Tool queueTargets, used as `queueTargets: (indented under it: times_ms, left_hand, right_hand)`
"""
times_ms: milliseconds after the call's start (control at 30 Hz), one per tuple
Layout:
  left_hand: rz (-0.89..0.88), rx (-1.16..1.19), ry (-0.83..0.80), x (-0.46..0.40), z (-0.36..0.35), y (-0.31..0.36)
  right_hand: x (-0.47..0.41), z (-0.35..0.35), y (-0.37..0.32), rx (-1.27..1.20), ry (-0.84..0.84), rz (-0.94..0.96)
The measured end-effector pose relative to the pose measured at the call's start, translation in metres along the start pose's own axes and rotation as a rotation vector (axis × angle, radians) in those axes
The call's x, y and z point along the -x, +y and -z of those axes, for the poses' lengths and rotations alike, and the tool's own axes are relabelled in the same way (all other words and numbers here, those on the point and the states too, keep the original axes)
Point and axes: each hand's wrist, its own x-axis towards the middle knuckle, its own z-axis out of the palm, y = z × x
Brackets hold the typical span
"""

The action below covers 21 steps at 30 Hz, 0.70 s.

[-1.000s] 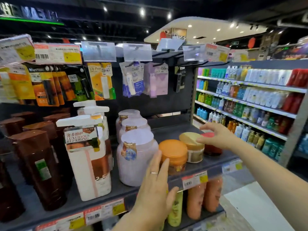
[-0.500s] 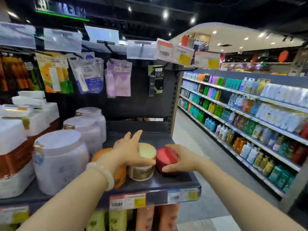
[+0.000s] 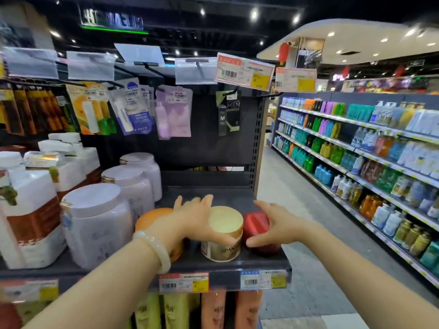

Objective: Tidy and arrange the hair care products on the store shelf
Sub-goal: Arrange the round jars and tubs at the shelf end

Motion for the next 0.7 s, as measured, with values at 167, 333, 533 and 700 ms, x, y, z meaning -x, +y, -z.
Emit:
queueTargets:
  times_ms: [167,333,533,700]
  left_hand:
    - [0.092,-0.025,-0.115,0.026,0.015,-0.053]
    - [0.131,-0.037,-0.015,0.028,-0.001,-0.061]
    - [0.101,-0.018,-0.017,0.025,-0.003,-0.060]
    - [0.088,-0.013,-0.011,0.026,-0.003,-0.062]
  right_hand:
    - [-0.011,-0.006,-0.042,-0.114,-0.032,0.174]
    - [-0.024,-0.020,-0.066,-0.067,-0.034,0.144]
    - [-0.028,-0.025,-0.077,-0.050,-0.087,0.183]
    - [-0.029,-0.013,-0.079,-0.048,-0.203,0.165]
